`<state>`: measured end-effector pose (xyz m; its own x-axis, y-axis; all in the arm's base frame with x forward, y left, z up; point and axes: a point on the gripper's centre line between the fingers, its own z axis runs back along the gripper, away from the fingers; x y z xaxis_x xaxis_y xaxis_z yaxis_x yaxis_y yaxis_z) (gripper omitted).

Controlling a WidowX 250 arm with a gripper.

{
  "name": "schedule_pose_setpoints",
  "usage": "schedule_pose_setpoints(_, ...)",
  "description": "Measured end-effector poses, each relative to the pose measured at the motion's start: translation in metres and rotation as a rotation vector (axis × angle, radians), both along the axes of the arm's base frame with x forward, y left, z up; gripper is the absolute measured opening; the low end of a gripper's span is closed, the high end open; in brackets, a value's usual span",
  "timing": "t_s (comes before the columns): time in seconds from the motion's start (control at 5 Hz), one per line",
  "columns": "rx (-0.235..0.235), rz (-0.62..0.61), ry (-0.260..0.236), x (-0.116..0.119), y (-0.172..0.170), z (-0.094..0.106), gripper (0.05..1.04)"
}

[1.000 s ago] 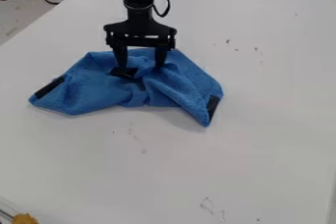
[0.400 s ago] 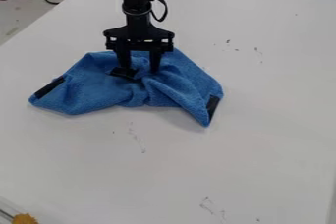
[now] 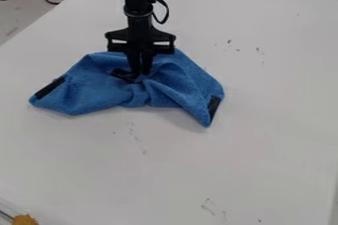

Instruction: Unfold cloth from top left to bottom right

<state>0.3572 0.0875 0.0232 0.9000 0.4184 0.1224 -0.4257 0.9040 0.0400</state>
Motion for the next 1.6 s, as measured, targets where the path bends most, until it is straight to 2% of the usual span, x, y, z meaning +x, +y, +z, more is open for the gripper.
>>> schedule_pose_setpoints(0.2,-0.004,-0.003,-0.004,0.003,0.0,-0.001,0.06)
schedule_pose_setpoints(0.4,-0.011,-0.006,0.002,0.003,-0.002,-0.003,0.052)
schedule_pose_setpoints(0.6,0.011,0.01,0.032,-0.004,-0.001,0.007,0.051)
schedule_pose_setpoints(0.8,0.055,0.046,-0.016,-0.013,-0.01,0.043,0.051)
schedule_pose_setpoints(1.0,0.074,0.118,-0.03,-0.035,-0.021,0.059,0.051)
schedule_pose_setpoints(1.2,0.062,0.218,-0.031,-0.066,-0.041,0.068,0.051)
schedule_pose_setpoints(1.6,0.041,0.449,-0.055,-0.139,-0.095,0.071,0.051)
